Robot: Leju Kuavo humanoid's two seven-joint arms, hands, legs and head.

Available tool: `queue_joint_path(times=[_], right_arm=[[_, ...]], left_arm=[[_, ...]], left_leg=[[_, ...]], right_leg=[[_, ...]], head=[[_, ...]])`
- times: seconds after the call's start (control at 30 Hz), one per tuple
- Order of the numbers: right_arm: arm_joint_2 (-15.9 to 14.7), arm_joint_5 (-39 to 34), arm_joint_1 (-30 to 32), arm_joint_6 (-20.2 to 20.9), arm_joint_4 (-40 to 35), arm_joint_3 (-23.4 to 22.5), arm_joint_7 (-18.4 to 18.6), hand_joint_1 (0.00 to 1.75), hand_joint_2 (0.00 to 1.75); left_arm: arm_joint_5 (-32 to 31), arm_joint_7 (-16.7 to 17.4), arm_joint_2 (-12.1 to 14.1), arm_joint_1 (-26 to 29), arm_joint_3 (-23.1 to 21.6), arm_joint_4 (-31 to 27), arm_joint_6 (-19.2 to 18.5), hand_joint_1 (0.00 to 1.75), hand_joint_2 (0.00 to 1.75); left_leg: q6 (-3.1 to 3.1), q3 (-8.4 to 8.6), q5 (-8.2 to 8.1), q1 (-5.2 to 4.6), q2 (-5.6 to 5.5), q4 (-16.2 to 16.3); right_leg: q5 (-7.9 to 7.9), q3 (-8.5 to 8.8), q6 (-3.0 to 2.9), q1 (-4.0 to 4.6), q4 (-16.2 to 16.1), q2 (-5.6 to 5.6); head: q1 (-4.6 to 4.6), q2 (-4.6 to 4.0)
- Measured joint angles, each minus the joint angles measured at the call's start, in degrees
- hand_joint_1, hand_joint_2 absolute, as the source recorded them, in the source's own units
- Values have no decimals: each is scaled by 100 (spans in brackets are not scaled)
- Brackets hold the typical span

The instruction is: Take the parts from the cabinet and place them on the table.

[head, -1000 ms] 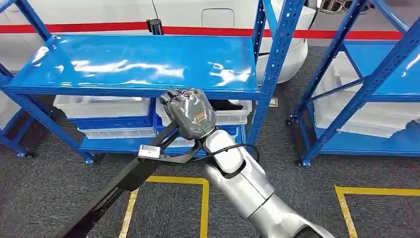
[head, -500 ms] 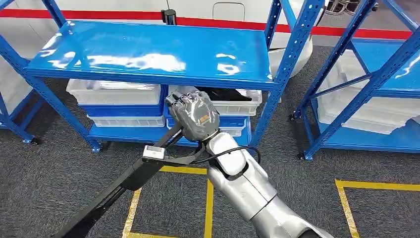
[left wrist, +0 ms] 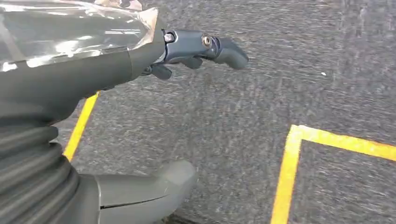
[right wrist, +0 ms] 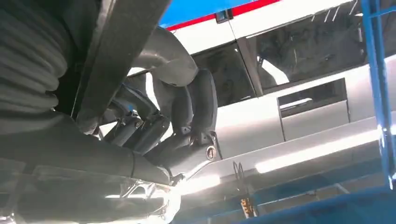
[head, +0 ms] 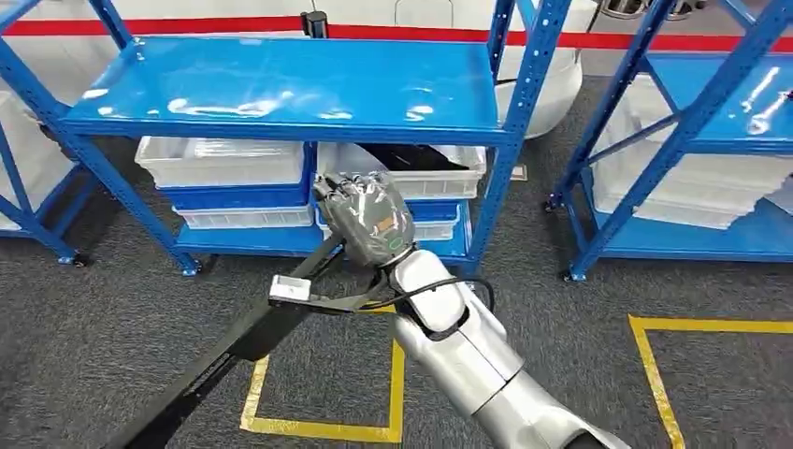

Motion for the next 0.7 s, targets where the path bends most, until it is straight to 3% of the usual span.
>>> queue_joint_path(times=[0.03,0.1,0.17,0.2,0.23,0.27,0.33,0.37,0.43,0.47,0.5,0.53,0.57,0.6,0.63,0.67,0.7], right_arm=[[-4,4,15,-2,0,0,2,175,175],[-11,33,49,-4,0,-2,20,175,175],[-17,59,59,-13,0,-7,46,175,175],[-15,77,58,-24,-4,-11,61,175,175],[-20,87,60,-46,-24,-33,68,175,175],[-17,105,81,-72,-35,-39,76,175,175],[-24,160,112,-103,-52,-74,120,175,175],[-44,190,136,-114,-52,-98,144,175,175],[-74,201,168,-129,-66,-140,171,175,175],[-85,203,177,-131,-66,-151,177,175,175],[-101,203,193,-133,-68,-160,181,175,175],[-116,205,216,-133,-66,-166,181,175,175],[-135,208,239,-135,-66,-173,181,175,175],[-149,208,255,-133,-68,-177,181,175,175],[-149,214,258,-136,-68,-179,181,175,175],[-146,227,253,-135,-74,-179,188,175,175],[-144,253,254,-135,-100,-184,205,175,175]], left_arm=[[-9,-9,4,1,0,0,-2,0,175],[-15,-18,17,-1,0,0,-15,0,175],[-28,-20,22,-27,0,-4,-24,0,175],[-46,-20,0,-52,0,-2,-28,0,175],[-55,-18,-4,-68,0,-4,-31,0,175],[-61,-15,2,-75,0,-4,-31,0,175],[-88,17,9,-93,0,-4,-28,0,175],[-101,46,9,-98,0,-4,-28,0,175],[-122,66,11,-117,0,-4,-28,0,175],[-127,72,20,-120,0,-4,-28,0,175],[-127,74,22,-120,0,-4,-28,0,175],[-129,79,22,-120,0,-4,-28,0,175],[-129,79,22,-120,0,-4,-28,0,175],[-129,79,20,-120,0,-4,-28,0,175],[-129,81,20,-120,0,-4,-28,0,175],[-131,83,20,-121,0,-4,-31,0,175],[-140,92,15,-126,0,-4,-37,0,175]], left_leg=[[-46,-53,-55,40,3,308],[-130,191,167,124,10,169],[-240,934,480,211,44,-824],[-318,1176,331,237,42,-1240],[-215,1204,346,166,-39,-1235],[-163,1139,348,168,-24,-1245],[-27,1090,396,104,-28,-1240],[96,1062,481,132,0,-1302],[229,957,589,92,13,-1311],[246,880,647,81,14,-1310],[257,798,708,71,18,-1306],[257,718,768,59,25,-1305],[255,647,825,46,27,-1304],[248,571,885,28,27,-1301],[239,501,943,7,26,-1301],[227,451,995,-5,23,-1301],[213,426,1041,-3,23,-1296]], right_leg=[[50,-76,32,-8,9,-4],[129,-207,87,-45,44,-13],[171,-373,158,-118,172,-13],[177,-447,179,-90,255,-13],[203,-515,243,-54,292,-11],[234,-522,292,-31,296,-11],[329,-540,430,-18,244,0],[301,-585,470,-10,282,5],[-165,-798,367,-40,750,25],[-458,-955,326,-43,1220,31],[-693,-1106,323,-45,1708,33],[-801,-1181,348,-40,2057,38],[-775,-1126,390,-26,2138,46],[-656,-919,436,-19,1949,47],[-499,-587,458,2,1523,47],[-409,-229,432,15,1024,48],[-427,113,366,36,551,54]], head=[[2,0],[2,0],[2,0],[-22,0],[-61,0],[-15,0],[-7,0],[-7,0],[22,0],[37,0],[37,0],[41,0],[46,0],[46,0],[50,0],[48,0],[48,0]])
